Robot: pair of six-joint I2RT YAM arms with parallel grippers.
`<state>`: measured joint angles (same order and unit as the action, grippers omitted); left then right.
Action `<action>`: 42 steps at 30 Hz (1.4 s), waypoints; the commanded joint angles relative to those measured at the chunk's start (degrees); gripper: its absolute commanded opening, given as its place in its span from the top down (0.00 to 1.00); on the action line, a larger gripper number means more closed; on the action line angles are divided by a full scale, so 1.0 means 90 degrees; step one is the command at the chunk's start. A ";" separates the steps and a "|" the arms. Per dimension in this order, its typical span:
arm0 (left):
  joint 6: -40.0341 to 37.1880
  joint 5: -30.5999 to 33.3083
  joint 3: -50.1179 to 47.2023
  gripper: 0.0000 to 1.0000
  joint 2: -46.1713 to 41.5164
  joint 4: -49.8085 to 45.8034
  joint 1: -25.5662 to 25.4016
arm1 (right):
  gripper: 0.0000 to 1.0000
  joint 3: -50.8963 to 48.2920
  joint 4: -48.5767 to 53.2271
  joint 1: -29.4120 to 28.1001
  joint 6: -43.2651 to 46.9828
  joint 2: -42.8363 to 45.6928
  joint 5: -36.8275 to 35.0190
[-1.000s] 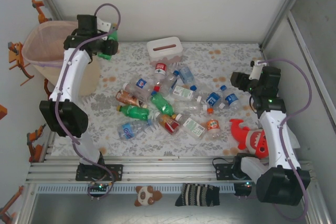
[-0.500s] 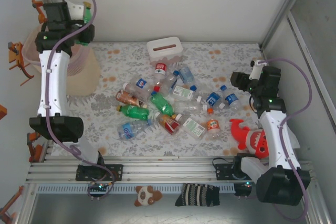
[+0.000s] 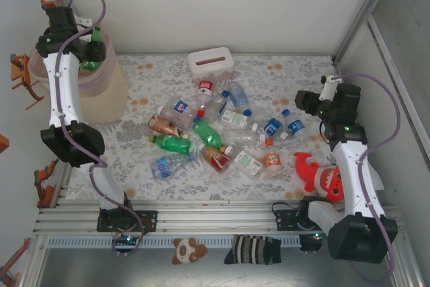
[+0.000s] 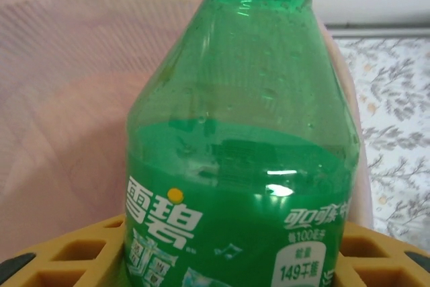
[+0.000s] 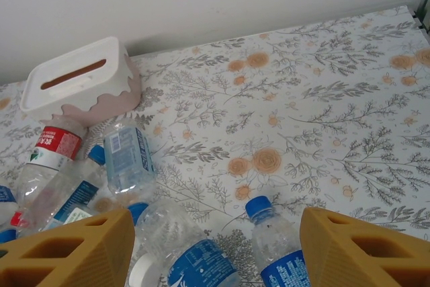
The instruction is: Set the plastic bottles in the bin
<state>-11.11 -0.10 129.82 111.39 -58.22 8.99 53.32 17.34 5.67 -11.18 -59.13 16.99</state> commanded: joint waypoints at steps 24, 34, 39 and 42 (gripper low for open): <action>-0.0143 -0.0932 0.0805 0.51 0.1671 -0.1737 0.0740 | 0.36 0.0218 -0.0031 -0.0024 -0.0124 -0.0333 0.0118; -0.0020 -0.1291 0.0674 0.51 0.1543 -0.2365 0.0619 | 0.37 0.0182 -0.0100 -0.0057 -0.0143 -0.0363 0.0118; -0.0010 -0.1386 0.0699 0.51 0.1606 -0.2507 0.0338 | 0.37 0.0069 -0.0149 -0.0074 -0.0174 -0.0290 0.0115; 0.0023 -0.1346 0.0730 0.51 0.1657 -0.2593 0.0160 | 0.37 0.0014 -0.0153 -0.0073 -0.0174 -0.0247 0.0099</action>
<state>-11.25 -10.39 135.09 126.21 -78.02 12.19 53.32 17.28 5.43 -12.08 -62.46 17.17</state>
